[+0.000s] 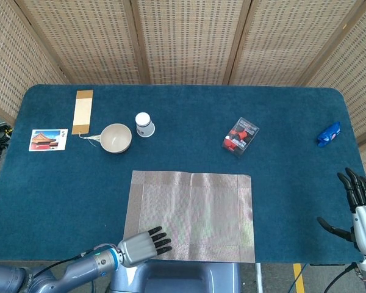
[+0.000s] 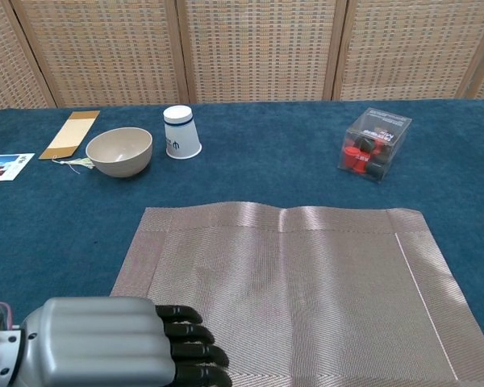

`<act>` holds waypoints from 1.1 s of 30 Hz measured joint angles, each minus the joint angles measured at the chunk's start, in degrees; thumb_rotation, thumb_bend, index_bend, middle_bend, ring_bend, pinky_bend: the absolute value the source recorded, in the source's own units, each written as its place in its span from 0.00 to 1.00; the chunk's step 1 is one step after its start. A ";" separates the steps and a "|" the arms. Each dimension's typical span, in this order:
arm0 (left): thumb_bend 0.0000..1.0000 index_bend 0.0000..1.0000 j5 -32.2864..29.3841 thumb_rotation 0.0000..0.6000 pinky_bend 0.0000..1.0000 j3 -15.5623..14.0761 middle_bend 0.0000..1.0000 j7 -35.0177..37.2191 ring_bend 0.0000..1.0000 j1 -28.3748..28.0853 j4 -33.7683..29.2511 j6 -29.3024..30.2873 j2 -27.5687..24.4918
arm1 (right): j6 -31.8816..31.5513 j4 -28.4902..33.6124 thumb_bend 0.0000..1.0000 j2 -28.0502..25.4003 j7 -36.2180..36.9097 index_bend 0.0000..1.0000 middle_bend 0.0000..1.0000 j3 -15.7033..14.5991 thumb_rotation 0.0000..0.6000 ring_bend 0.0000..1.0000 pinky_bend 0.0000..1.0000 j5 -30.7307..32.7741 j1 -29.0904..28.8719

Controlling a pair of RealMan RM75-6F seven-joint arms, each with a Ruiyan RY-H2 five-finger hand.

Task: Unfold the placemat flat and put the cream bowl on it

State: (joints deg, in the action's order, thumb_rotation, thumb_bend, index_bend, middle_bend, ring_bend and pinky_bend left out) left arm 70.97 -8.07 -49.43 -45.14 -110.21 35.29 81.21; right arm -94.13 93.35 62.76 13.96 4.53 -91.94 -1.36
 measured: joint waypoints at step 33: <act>0.30 0.08 5.94 1.00 0.00 12.91 0.00 17.44 0.00 9.13 11.89 31.88 -1.84 | 1.29 -0.57 0.16 0.77 -1.51 0.06 0.00 -0.04 1.00 0.00 0.00 0.68 -0.51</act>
State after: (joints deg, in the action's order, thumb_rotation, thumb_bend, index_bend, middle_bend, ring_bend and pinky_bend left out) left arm 76.91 4.85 -31.99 -36.01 -98.32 67.17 79.36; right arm -92.83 92.77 63.52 12.45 4.49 -91.25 -1.87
